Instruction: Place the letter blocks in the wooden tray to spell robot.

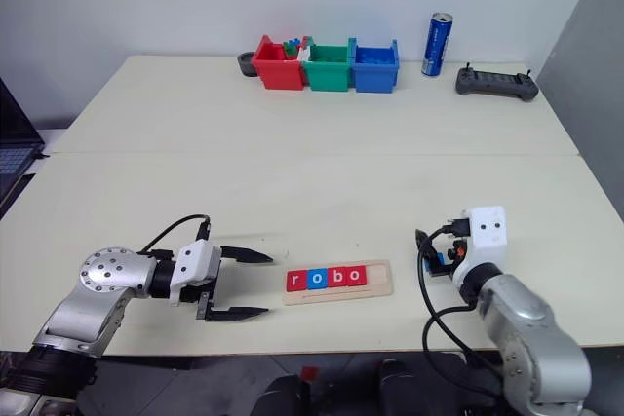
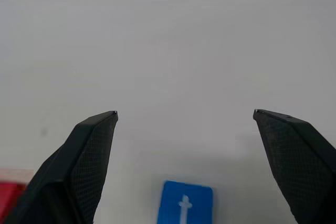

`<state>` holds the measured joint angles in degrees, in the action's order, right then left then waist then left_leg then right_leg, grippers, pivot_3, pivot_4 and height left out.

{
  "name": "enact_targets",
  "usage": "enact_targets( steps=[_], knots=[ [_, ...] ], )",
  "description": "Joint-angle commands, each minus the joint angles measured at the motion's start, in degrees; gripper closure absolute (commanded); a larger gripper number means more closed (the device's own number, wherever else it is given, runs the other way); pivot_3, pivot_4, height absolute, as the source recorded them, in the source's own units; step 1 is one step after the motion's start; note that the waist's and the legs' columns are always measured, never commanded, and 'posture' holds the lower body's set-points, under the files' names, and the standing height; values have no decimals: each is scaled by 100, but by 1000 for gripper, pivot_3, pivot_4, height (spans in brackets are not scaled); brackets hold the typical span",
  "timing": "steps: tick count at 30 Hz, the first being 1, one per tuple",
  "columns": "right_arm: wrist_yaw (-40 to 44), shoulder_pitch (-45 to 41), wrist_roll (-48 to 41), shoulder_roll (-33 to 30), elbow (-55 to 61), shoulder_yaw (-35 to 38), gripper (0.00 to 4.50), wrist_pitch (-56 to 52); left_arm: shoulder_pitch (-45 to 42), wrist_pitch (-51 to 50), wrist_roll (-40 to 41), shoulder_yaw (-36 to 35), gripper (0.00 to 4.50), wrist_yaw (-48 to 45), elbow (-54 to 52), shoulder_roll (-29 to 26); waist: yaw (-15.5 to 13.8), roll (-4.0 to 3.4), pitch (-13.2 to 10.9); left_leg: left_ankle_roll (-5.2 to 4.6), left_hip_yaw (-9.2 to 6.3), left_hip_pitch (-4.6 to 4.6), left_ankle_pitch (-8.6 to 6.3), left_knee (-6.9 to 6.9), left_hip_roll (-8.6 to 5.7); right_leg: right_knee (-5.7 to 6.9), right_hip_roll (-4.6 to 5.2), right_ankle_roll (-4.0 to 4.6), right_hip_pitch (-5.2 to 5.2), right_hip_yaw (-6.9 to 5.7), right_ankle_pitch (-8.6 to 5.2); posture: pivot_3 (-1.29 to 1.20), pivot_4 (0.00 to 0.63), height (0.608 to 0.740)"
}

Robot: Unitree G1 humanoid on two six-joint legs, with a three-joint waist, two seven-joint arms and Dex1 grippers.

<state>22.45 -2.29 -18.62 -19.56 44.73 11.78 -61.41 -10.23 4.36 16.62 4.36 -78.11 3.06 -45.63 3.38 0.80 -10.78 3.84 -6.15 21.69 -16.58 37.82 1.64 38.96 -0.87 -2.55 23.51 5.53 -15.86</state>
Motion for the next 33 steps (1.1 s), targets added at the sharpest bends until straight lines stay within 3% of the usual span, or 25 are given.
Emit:
enact_targets(
  steps=[1,5,9,15,22,25,32,33],
  knots=[
    [1785,393,82,-1563,-321,-521,40,1502,-6,127,-27,-20,0,58,-8,42,-14,2,1,0,-1,0,0,-2,-3,-1,2,-1,-2,-1,0,0,150,740],
    [2855,296,289,-2581,-1399,-964,40,2857,19,144,-69,1,0,99,-21,93,2,9,1,-2,0,-2,-1,4,-2,-3,1,-10,-6,-1,-5,0,150,740],
    [3481,-29,529,-3006,-2358,-1312,40,3807,60,170,-66,-16,0,147,-35,112,11,10,1,-2,6,-9,0,7,0,2,-1,-11,-8,4,-3,0,150,740],
    [4046,-655,656,-3094,-3417,-1645,40,4379,248,351,-75,-81,0,158,55,91,-7,10,0,-2,4,-8,0,8,-1,2,0,13,-10,3,11,0,150,740],
    [4473,-1199,699,-3085,-4133,-1940,40,4257,326,619,-78,-120,0,118,292,76,-13,9,0,-1,1,-9,0,9,-2,3,1,16,-10,1,13,0,150,740],
    [4534,-1227,625,-3068,-4127,-1943,621,4110,338,677,-82,-118,0,124,335,71,-13,9,0,-1,0,-9,0,8,-2,4,1,16,-10,1,13,0,150,740],
    [4443,-1173,548,-3036,-3829,-1900,3060,3910,311,755,-119,-81,0,128,464,86,-14,9,0,-1,0,-11,0,8,-2,5,1,16,-12,0,13,0,150,740],
    [4433,-1166,545,-3039,-3737,-1907,3055,3896,304,765,-122,-77,0,119,490,86,-14,9,0,-1,0,-10,0,8,-2,5,1,16,-12,0,13,0,150,740]
  ],
)
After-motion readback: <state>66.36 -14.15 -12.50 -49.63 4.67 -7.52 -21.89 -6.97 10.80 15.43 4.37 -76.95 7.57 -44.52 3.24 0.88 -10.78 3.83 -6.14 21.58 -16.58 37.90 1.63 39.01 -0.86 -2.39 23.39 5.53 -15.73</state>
